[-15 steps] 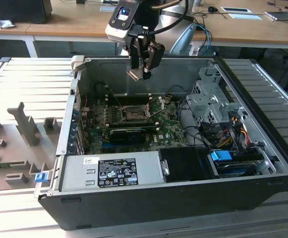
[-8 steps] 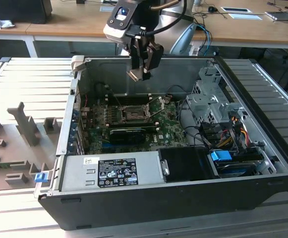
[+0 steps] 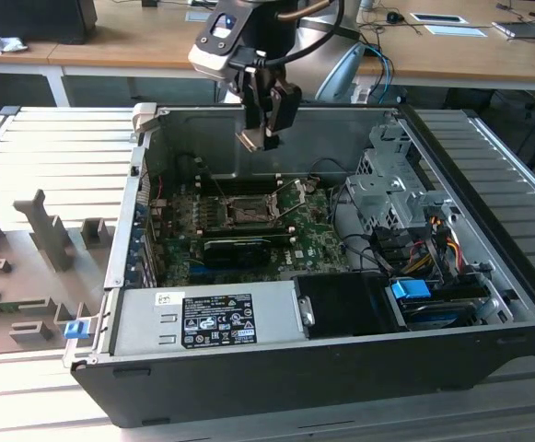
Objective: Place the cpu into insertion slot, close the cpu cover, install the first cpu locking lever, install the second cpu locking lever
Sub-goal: 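Place the cpu into insertion slot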
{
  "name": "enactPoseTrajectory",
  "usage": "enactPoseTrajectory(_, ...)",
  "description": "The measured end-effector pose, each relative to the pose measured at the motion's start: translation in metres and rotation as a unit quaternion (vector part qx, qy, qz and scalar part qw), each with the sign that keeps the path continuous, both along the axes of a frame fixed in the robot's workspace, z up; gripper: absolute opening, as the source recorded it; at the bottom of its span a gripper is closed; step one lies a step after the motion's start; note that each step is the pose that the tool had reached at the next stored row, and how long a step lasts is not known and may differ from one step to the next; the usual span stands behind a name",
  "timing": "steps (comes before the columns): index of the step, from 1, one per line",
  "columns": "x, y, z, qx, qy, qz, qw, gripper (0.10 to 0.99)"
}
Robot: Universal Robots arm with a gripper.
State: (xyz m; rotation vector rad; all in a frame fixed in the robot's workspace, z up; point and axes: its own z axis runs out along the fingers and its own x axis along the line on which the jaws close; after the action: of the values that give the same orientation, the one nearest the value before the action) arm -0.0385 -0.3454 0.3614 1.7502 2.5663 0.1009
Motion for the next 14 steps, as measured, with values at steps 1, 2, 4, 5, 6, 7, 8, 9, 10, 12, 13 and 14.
enactPoseTrajectory(1,0.0,0.0,-0.0002,0.0,0.0,-0.004,1.0,0.529)
enactPoseTrajectory(2,0.0,0.0,-0.0003,0.0,0.0,-0.008,1.0,0.529)
enactPoseTrajectory(4,0.0,0.0,-0.0005,0.0,0.0,-0.014,0.9999,0.529)
enactPoseTrajectory(5,0.0,0.0,-0.0007,0.0,0.0,-0.017,0.9998,0.529)
enactPoseTrajectory(6,0.0,0.0001,-0.0014,-0.0001,0.0,-0.026,0.9997,0.529)
enactPoseTrajectory(7,0.0,0.0,-0.002,-0.0001,0.0,-0.038,0.9993,0.529)
enactPoseTrajectory(8,0.0,0.0,-0.0025,-0.0001,0.0,-0.048,0.9988,0.529)
enactPoseTrajectory(9,0.0,0.0,-0.0031,0.0,0.0,-0.062,0.9981,0.529)
enactPoseTrajectory(10,0.0,0.0,-0.0035,0.0,0.0,-0.076,0.9971,0.529)
enactPoseTrajectory(12,0.0,0.0,-0.0041,-0.0001,0.0,-0.091,0.9958,0.529)
enactPoseTrajectory(13,0.0,0.0,-0.0043,-0.0001,0.0,-0.096,0.9954,0.529)
enactPoseTrajectory(14,0.0,0.0,-0.0045,-0.0001,0.0,-0.101,0.9948,0.529)
